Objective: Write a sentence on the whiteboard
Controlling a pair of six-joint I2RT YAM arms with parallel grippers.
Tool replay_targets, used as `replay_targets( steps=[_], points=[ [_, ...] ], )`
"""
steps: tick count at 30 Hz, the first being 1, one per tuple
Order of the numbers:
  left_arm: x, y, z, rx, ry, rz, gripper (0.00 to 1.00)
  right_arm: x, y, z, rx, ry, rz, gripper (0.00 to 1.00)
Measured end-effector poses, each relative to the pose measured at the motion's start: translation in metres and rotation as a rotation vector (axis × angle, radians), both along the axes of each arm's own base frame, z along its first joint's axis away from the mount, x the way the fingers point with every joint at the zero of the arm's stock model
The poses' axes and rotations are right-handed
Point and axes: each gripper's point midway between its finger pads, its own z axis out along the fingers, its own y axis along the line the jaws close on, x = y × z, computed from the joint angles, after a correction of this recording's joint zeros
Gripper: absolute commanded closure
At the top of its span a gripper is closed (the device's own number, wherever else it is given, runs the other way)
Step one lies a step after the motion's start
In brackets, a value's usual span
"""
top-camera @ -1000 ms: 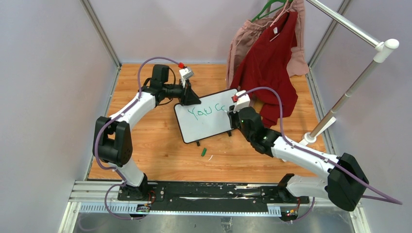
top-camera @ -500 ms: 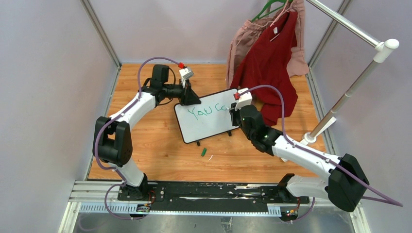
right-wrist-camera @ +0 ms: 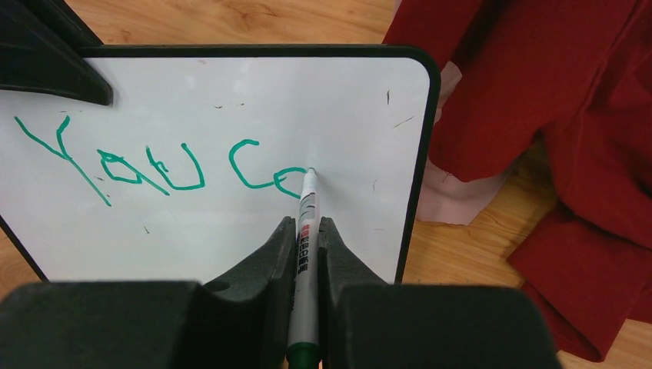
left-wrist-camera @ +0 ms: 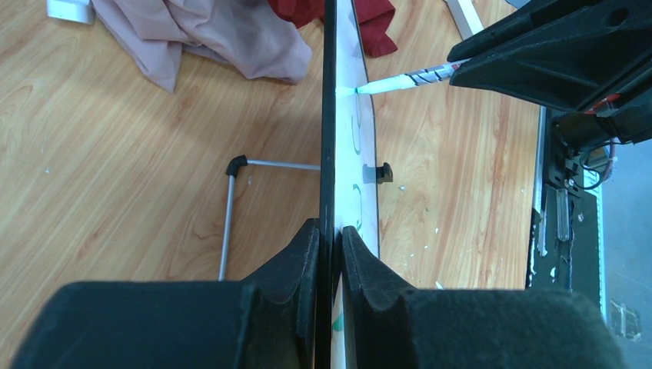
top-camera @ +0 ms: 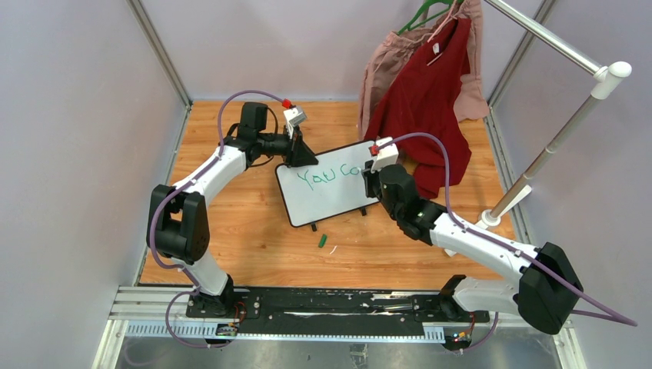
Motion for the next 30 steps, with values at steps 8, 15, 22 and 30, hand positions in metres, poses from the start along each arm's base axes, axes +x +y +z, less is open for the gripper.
replay_targets(
  steps=[8, 15, 22, 30],
  points=[
    [0.000, 0.000, 0.000, 0.000, 0.001, 0.000, 1.00, 0.000, 0.000, 0.000, 0.000, 0.001, 0.000, 1.00],
    [0.000, 0.000, 0.000, 0.000, 0.002, 0.001, 1.00, -0.002, -0.002, -0.006, -0.014, 0.015, 0.000, 1.00],
    [0.000, 0.000, 0.000, -0.001, 0.002, 0.000, 1.00, -0.005, -0.005, -0.007, -0.017, 0.019, 0.000, 1.00],
    [0.000, 0.000, 0.000, -0.001, 0.003, 0.000, 1.00, -0.009, -0.010, 0.011, 0.015, -0.014, -0.001, 1.00]
  ],
)
